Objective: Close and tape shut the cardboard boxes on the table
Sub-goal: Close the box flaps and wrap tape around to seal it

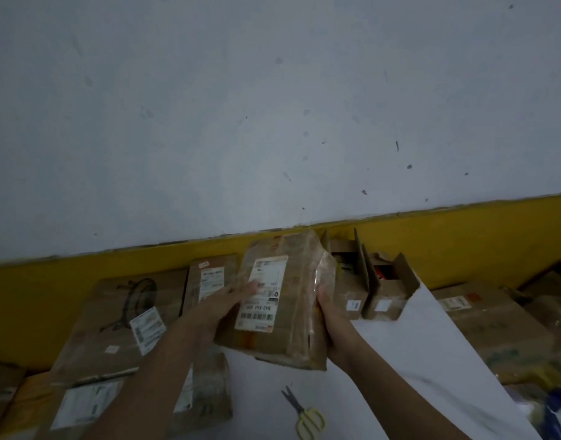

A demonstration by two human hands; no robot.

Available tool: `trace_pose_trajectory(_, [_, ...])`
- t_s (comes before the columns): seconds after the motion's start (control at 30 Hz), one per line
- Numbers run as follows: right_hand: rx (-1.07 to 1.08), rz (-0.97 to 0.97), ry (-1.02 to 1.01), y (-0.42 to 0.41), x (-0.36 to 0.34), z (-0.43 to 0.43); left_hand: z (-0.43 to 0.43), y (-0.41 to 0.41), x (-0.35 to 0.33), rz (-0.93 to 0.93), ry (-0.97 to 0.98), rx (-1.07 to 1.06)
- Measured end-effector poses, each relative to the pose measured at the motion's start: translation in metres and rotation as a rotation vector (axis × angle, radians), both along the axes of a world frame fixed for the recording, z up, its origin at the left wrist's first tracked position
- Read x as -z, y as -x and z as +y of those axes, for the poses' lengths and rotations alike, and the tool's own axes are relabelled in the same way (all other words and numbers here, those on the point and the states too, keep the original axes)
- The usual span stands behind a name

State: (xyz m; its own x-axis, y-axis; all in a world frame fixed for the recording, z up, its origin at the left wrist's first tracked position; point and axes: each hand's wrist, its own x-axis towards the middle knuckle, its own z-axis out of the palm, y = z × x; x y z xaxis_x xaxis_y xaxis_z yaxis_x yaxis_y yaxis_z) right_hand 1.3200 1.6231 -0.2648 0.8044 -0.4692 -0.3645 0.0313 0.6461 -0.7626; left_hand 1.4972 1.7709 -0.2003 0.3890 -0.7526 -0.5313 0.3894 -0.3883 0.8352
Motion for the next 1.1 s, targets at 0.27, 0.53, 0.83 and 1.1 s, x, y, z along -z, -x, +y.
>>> trace_pose_trajectory(0.27, [0.083,0.06,0.063,-0.008,0.016,-0.009,0.008,0.004,0.034,0.343,0.074,-0.224])
trace_pose_trajectory(0.53, [-0.257,0.123,0.116,0.001,0.022,-0.025,-0.001,0.012,0.039,0.296,-0.057,-0.174])
trace_pose_trajectory(0.83, [-0.166,0.249,0.096,-0.01,0.068,-0.033,-0.034,0.001,0.073,0.173,-0.269,-0.104])
trace_pose_trajectory(1.1, [-0.27,0.423,0.118,-0.057,0.089,-0.075,-0.067,-0.029,0.142,0.061,-0.12,-0.341])
